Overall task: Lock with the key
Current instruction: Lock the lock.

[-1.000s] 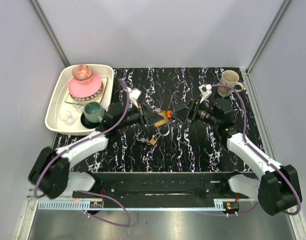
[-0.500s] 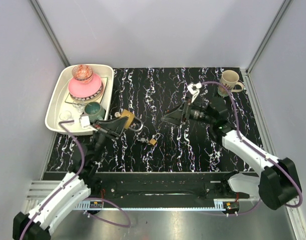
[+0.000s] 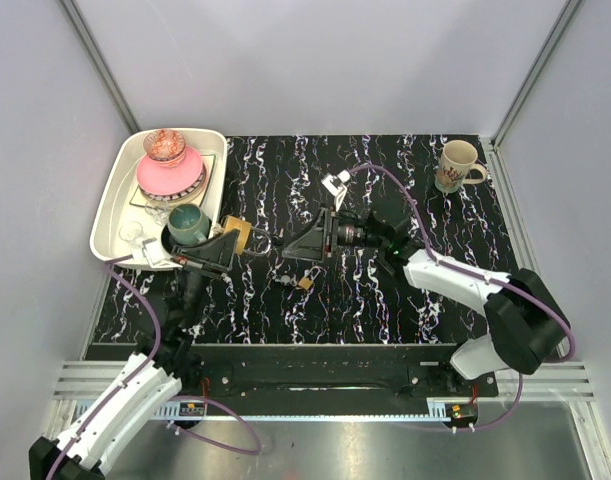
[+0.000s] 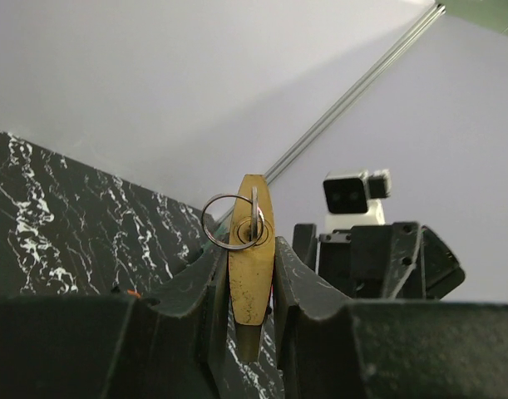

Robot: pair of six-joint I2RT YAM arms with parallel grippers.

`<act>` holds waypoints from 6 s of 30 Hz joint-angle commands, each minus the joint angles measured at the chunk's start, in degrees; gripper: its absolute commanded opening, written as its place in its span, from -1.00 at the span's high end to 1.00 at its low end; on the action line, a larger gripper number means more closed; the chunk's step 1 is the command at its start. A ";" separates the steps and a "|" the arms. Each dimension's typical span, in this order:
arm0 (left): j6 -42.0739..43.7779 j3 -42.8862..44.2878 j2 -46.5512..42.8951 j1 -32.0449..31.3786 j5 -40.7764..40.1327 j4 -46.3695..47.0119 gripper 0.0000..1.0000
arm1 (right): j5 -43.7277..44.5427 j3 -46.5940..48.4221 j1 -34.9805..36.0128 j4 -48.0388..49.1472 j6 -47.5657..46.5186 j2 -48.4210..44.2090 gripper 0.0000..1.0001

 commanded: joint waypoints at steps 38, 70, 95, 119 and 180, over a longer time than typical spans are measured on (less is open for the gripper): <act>-1.51 10.83 9.76 0.16 15.73 13.08 1.00 | 2.18 2.64 2.24 16.34 9.47 6.67 0.86; -3.44 12.68 14.59 0.16 12.38 4.37 1.00 | 6.40 1.14 2.33 5.09 -2.75 -1.51 1.00; -2.66 13.29 20.03 0.16 23.19 12.01 1.00 | 4.20 3.86 2.59 6.58 -1.87 1.92 1.00; -2.30 12.06 18.11 0.16 22.23 3.22 1.00 | 5.25 4.48 2.59 0.96 -6.17 -2.56 1.00; -2.74 11.54 20.48 0.08 27.41 0.06 1.00 | 4.99 7.12 2.59 -0.80 -7.75 -4.06 1.00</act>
